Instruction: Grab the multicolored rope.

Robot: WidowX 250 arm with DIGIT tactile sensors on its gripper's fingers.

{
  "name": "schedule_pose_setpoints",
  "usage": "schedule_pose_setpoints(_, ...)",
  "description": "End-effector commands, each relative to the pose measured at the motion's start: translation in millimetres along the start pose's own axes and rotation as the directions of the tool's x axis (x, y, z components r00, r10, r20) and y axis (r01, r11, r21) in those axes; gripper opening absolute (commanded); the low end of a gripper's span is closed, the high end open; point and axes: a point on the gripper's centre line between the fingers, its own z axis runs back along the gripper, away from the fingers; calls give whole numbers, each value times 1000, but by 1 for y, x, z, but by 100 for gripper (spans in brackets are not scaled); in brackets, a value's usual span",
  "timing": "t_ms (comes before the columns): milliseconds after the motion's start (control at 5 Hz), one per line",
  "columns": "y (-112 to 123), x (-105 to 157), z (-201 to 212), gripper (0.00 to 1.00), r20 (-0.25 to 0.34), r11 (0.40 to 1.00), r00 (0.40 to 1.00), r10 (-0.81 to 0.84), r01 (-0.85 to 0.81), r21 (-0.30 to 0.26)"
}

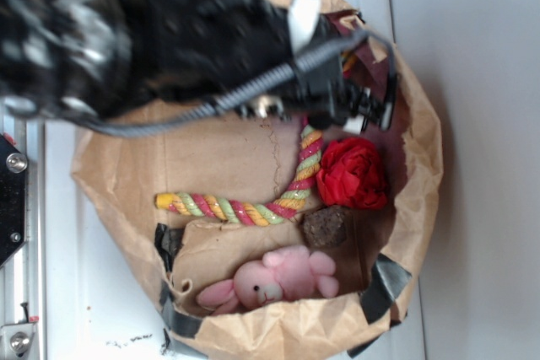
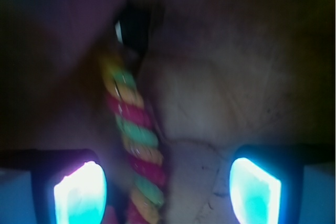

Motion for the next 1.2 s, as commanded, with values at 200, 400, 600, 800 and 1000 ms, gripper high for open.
schedule_pose_setpoints(200,-16,-17,-17,100,90,996,992,-90,92,-13)
schedule_pose_setpoints(400,-20,-21,-27,100,119,994,987,-108,106,16)
schedule_pose_setpoints(600,-21,-23,-32,100,138,993,984,-114,110,39)
schedule_pose_setpoints(800,-22,-22,-34,0,159,995,982,-99,93,42)
schedule_pose_setpoints(1000,-21,-22,-33,0,177,996,980,-91,87,30)
